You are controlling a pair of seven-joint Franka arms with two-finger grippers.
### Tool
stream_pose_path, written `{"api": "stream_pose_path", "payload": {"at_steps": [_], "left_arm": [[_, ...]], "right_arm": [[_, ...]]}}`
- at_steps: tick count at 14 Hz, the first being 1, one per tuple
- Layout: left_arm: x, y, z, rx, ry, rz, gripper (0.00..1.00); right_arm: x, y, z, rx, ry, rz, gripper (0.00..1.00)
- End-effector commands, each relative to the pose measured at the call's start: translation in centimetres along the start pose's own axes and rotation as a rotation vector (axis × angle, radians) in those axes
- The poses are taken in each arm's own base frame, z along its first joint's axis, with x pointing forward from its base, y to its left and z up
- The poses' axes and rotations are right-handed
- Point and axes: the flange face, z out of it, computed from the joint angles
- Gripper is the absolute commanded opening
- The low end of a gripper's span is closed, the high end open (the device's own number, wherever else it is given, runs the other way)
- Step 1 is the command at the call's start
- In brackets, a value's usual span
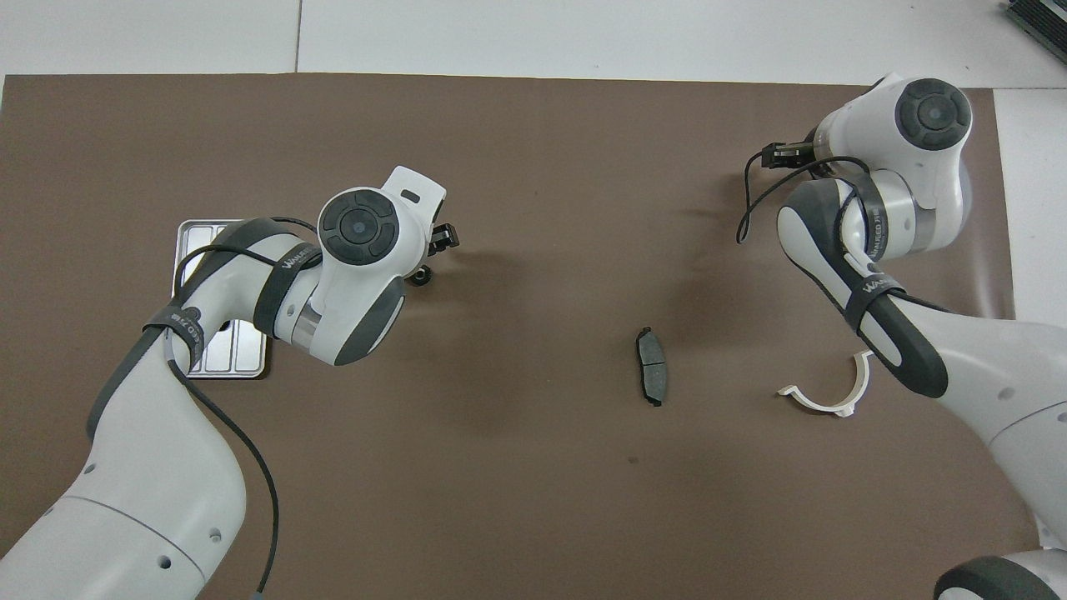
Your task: Pick bearing gear from pile to tray
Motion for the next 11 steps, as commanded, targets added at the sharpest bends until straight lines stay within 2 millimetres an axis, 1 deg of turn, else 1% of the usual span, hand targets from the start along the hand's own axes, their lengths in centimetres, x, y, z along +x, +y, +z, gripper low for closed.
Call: {"api": "stream_pose_path", "payload": {"at_steps": [1,3,4,5,7,8,10,11], "left_arm": [[-1.6,0.4,-0.1,0.001,0.019,-0.071,0.76],[-2.0,0.0,0.3,0.012,0.007,-0.074,0.66],[-2.5,-0.4,0.6,0.021,-0.002,-0.072,0.66],[-2.8,-0.6,0.9,0.029,-0.009,-0.071,0.65],[-3.1,-0.7,1.0,0.026,-0.013,-0.073,0.64],[-3.1,-0.7,1.0,0.023,-0.014,-0.078,0.58],[-3.0,-0.7,1.0,0.022,-0.013,-0.094,0.34],[-2.8,-0.7,0.9,0.022,-0.013,-0.094,0.06]], "right_arm": [[-0.8,2.9,-0.2,-0.025,-0.052,-0.006,0.74],[-1.5,2.9,0.0,-0.013,-0.082,0.007,0.72],[-1.7,3.7,0.2,0.001,-0.093,0.034,0.71],[-1.8,3.8,0.3,0.013,-0.1,0.049,0.7],[-1.9,3.1,0.2,0.017,-0.112,0.05,0.69],[-1.9,3.1,0.2,0.019,-0.112,0.054,0.69],[-2.0,3.0,0.3,0.02,-0.121,0.057,0.66],[-2.1,3.1,0.2,0.018,-0.129,0.067,0.62]]}}
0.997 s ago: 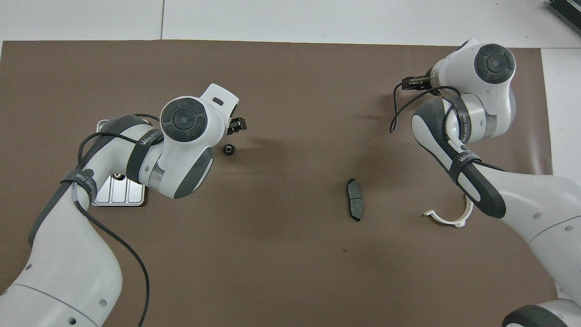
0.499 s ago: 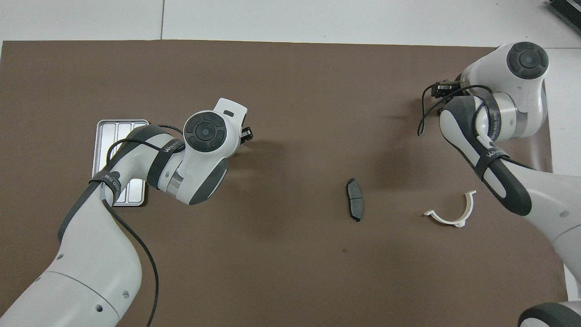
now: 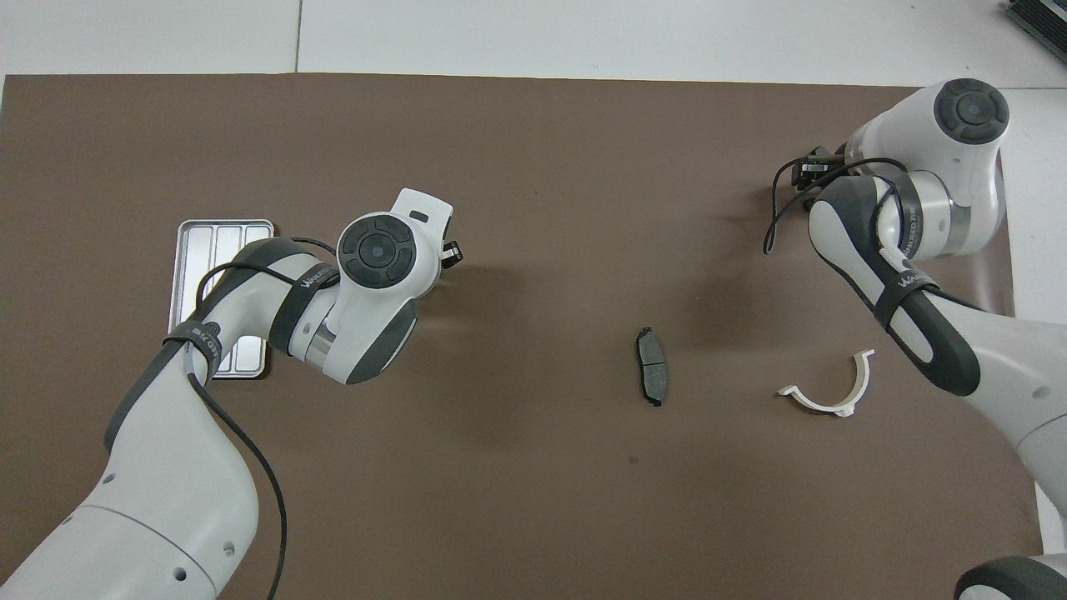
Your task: Pick bearing gear from pile to tray
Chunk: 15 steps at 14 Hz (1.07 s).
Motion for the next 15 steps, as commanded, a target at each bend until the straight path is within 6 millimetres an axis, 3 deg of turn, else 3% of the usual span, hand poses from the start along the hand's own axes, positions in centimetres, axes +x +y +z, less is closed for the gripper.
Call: {"api": "stream_pose_path", "payload": {"at_steps": [1,4,6,8,10,12,15], "left_arm": [[-0.3,-1.1,0.2,0.022,0.0,-0.016,0.0],[1.2,-1.4,-1.3,0.038,0.002,-0.015,0.0],[3.5,-3.4,-4.9,0.029,0.025,0.022,0.0],[6.5,-7.3,-8.4,0.026,0.03,0.08,0.0],[9.4,-11.2,-10.4,-0.011,0.015,0.14,0.0],[12.0,-16.1,-11.0,0.0,-0.01,0.191,0.0],[13.6,-21.5,-9.8,0.005,-0.044,0.191,0.0]], "right_arm": [[-0.9,0.1,-0.7,0.01,-0.041,0.028,0.59],[-1.3,-0.1,-0.9,0.019,-0.082,0.051,0.55],[-1.5,-0.6,-0.9,0.019,-0.094,0.068,0.55],[-1.5,-1.0,-1.0,0.019,-0.093,0.073,0.54],[-1.5,-1.0,-1.1,0.019,-0.093,0.077,0.54],[-1.7,-1.0,-0.9,0.019,-0.097,0.076,0.51],[-1.8,-1.1,-0.8,0.018,-0.102,0.077,0.48]]}}
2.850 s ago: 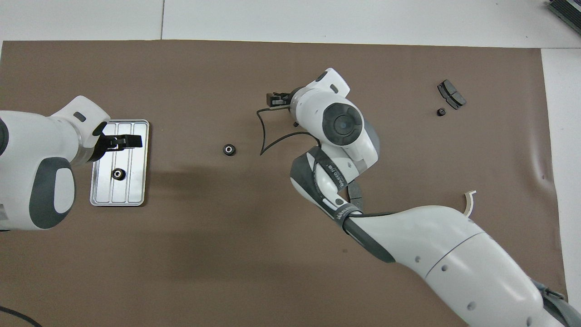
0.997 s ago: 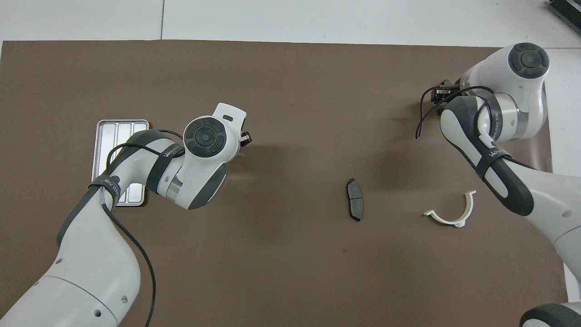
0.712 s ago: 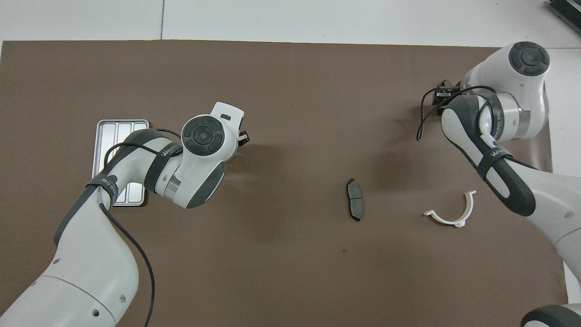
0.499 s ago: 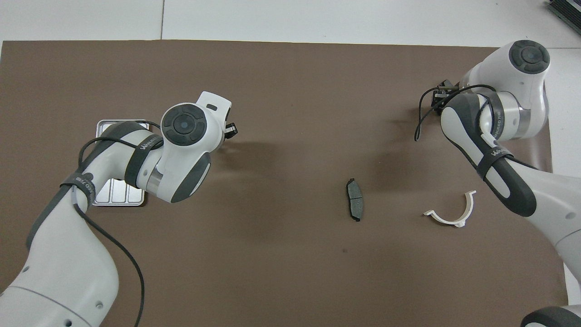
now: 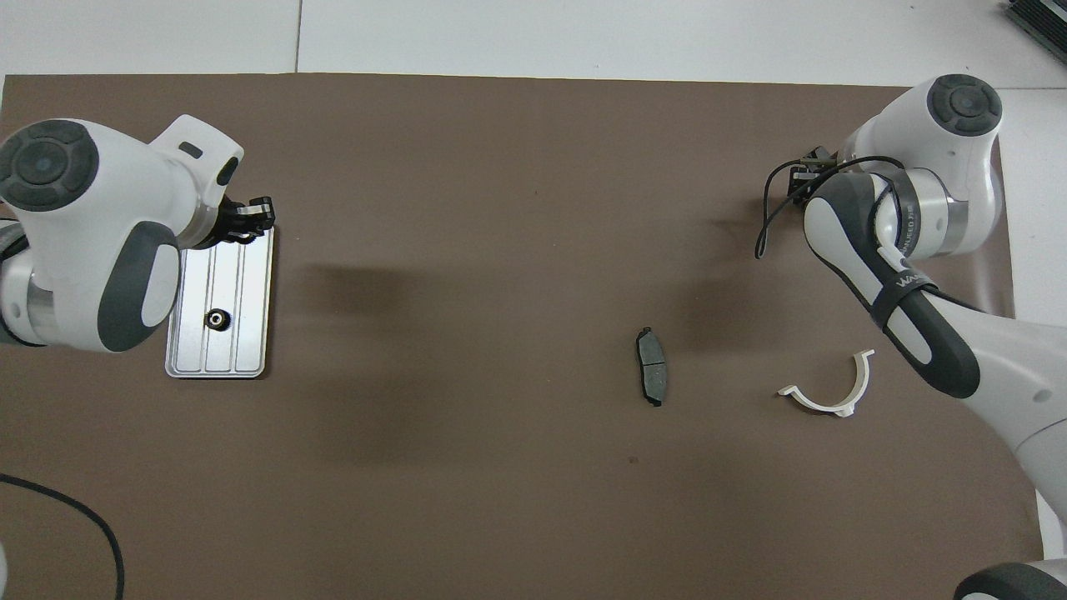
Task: Pick bearing gear from pile to tray
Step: 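Place the second gear on the tray with the left gripper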
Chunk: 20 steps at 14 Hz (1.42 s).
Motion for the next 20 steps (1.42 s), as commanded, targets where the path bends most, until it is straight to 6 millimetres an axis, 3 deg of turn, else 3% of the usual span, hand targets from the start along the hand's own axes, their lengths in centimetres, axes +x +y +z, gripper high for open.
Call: {"api": "stream_pose_path", "payload": {"at_steps": [1,3,6,7,9,10,11,12,16,20], "left_arm": [[-1.2,-3.8,1.8,-0.022,-0.045,-0.014,0.0],[-3.2,-5.3,3.6,-0.035,-0.039,-0.042,0.0],[-5.6,-5.4,6.5,-0.046,-0.013,-0.052,0.0],[-6.0,-5.3,7.1,-0.047,-0.01,-0.049,0.04],[-6.9,-5.4,8.0,-0.043,-0.027,-0.034,0.2],[-7.4,-5.5,8.5,-0.043,-0.027,-0.034,0.31],[-7.5,-5.2,8.6,-0.051,-0.003,-0.042,0.74],[-7.5,-5.1,8.7,-0.054,0.009,-0.039,1.0],[-6.9,-4.9,7.8,-0.054,0.013,-0.032,1.0],[-4.1,-4.8,3.2,-0.047,0.006,0.011,1.0]], "right_arm": [[-1.0,0.0,-0.4,0.007,-0.023,0.021,0.46],[-1.2,0.0,-0.4,0.005,-0.027,0.02,0.44],[-1.4,0.0,-0.3,0.003,-0.036,0.035,0.41],[-1.4,0.0,-0.3,0.002,-0.04,0.035,0.39],[-1.4,0.0,-0.4,0.001,-0.04,0.035,0.34],[-1.4,0.0,-0.4,0.001,-0.04,0.036,0.33],[-1.5,0.0,-0.4,0.001,-0.04,0.034,0.31],[-1.7,0.0,-0.2,0.001,-0.045,0.033,0.29],[-2.0,-0.1,0.1,-0.001,-0.052,0.031,0.24],[-2.0,-0.1,-0.1,-0.002,-0.049,0.03,0.14]]}}
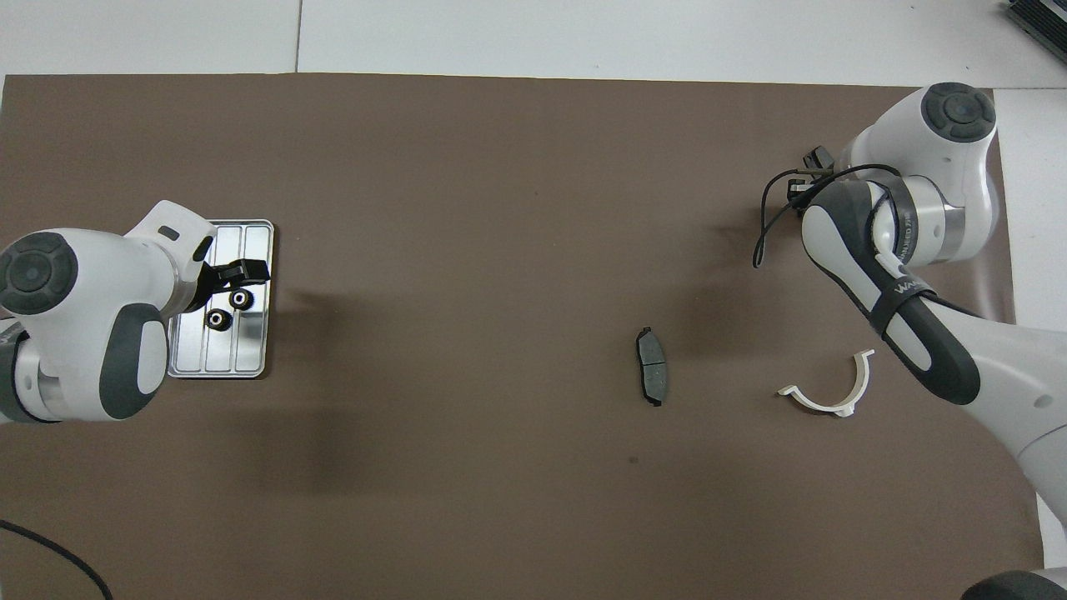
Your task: Pick bearing gear from pile to tray
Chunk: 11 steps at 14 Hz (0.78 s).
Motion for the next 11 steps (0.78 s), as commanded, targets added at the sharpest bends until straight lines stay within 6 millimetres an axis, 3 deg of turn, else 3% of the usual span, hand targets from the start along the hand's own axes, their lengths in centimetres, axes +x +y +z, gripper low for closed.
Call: {"api": "stream_pose_path", "payload": {"at_steps": [1,4,6,8,11], "left_arm": [[1.9,0.4,-4.0,-0.001,-0.01,0.032,1.0],[3.9,1.0,-8.1,0.003,-0.015,0.051,1.0],[4.8,1.4,-10.6,0.004,-0.019,0.075,1.0],[5.1,2.3,-13.5,0.002,-0.019,0.089,1.0],[4.1,3.0,-17.7,-0.003,0.005,0.116,1.0]], "right_arm": [[-0.8,0.0,-0.5,0.007,-0.014,0.021,0.11],[-0.4,-0.4,-1.4,0.013,0.008,0.005,0.06],[-0.2,-3.0,-2.9,0.049,0.041,-0.027,0.05],[-0.1,-6.4,-4.4,0.092,0.087,-0.064,0.05],[-1.3,-14.3,-5.4,0.152,0.179,-0.156,0.05]]}}
